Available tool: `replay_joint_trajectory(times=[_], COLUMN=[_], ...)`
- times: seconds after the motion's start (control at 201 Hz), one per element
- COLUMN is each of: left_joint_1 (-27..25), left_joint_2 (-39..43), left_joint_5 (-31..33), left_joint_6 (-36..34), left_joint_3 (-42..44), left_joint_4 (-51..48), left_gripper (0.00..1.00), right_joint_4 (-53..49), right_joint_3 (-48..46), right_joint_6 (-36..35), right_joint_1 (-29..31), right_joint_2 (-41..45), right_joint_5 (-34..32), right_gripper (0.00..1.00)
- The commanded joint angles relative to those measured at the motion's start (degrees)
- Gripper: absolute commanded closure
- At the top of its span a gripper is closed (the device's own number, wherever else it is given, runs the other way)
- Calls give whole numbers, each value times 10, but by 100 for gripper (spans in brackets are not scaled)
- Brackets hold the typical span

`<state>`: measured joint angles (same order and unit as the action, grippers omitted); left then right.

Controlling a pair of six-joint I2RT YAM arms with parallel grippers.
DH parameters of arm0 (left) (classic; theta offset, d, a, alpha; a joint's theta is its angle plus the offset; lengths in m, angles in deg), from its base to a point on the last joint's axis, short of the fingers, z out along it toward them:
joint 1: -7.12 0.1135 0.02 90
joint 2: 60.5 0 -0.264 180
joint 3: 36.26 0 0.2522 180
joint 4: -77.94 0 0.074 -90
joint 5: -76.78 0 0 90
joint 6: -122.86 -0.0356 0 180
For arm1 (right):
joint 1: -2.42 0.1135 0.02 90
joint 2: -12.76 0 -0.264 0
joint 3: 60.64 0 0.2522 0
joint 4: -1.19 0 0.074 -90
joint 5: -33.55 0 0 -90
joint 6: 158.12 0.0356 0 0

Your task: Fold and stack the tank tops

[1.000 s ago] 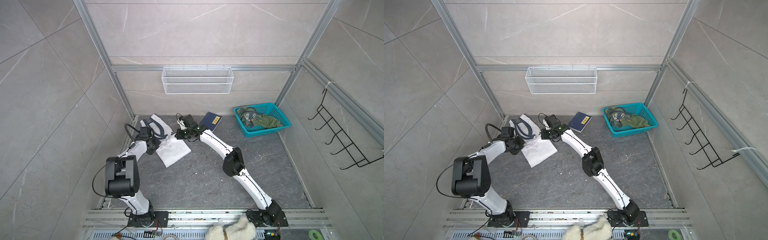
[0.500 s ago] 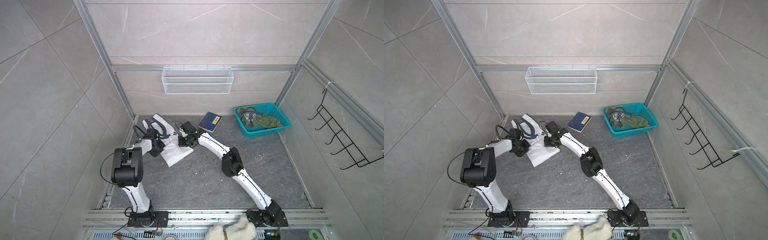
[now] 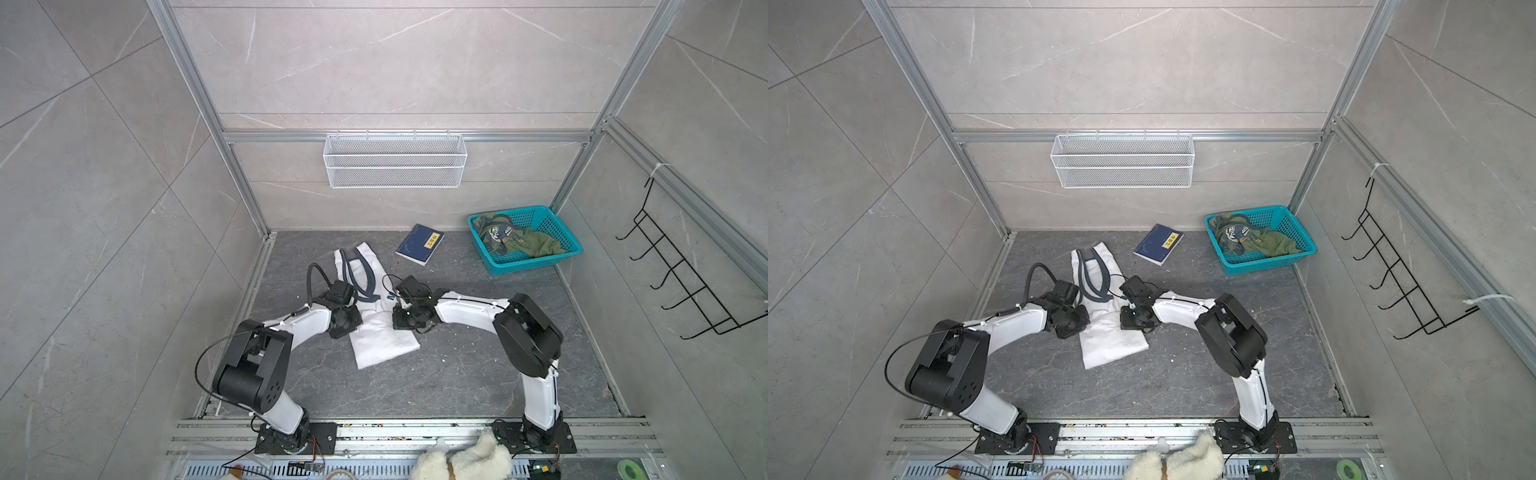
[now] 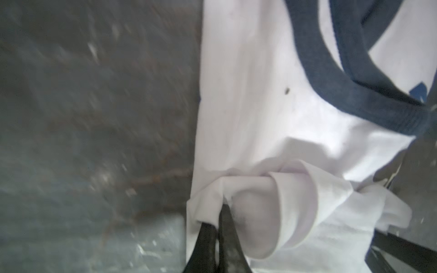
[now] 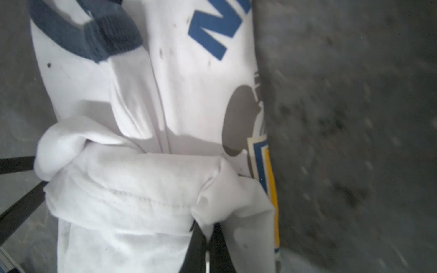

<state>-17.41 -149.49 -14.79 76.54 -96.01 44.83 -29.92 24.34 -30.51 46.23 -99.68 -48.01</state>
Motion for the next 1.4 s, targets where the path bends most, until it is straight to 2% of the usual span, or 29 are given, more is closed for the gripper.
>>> replay_joint_trajectory(times=[0.0,0.124,0.309,0.478,0.667,0.851,1.06,1.214,1.398], left_joint_1=[-41,-46,-46,-44,-29,-1,9,27,40], left_joint_2=[64,120,150,136,121,98,95,44,-6], left_joint_5=[24,37,46,79,116,111,107,99,106], left_joint_6=[51,59,49,37,23,12,2,-14,2], left_joint_3=[34,28,-29,-80,-104,-109,-123,-152,-157], left_joint_4=[-55,-75,-83,-110,-125,-105,-86,-81,-82], left_gripper=[100,100,100,100,100,100,98,98,96], right_joint_4=[31,19,-9,-31,-28,-31,-2,-4,-2], right_joint_3=[-82,-112,-58,24,67,99,94,135,176], right_joint_6=[25,15,-22,-49,-57,-66,-74,-88,-103], right_joint_1=[2,4,3,1,0,0,0,-2,-6], right_joint_2=[67,136,181,157,125,95,126,75,5], right_joint_5=[-33,-49,-96,-121,-125,-123,-130,-132,-122], right_gripper=[100,100,100,100,100,100,100,100,100])
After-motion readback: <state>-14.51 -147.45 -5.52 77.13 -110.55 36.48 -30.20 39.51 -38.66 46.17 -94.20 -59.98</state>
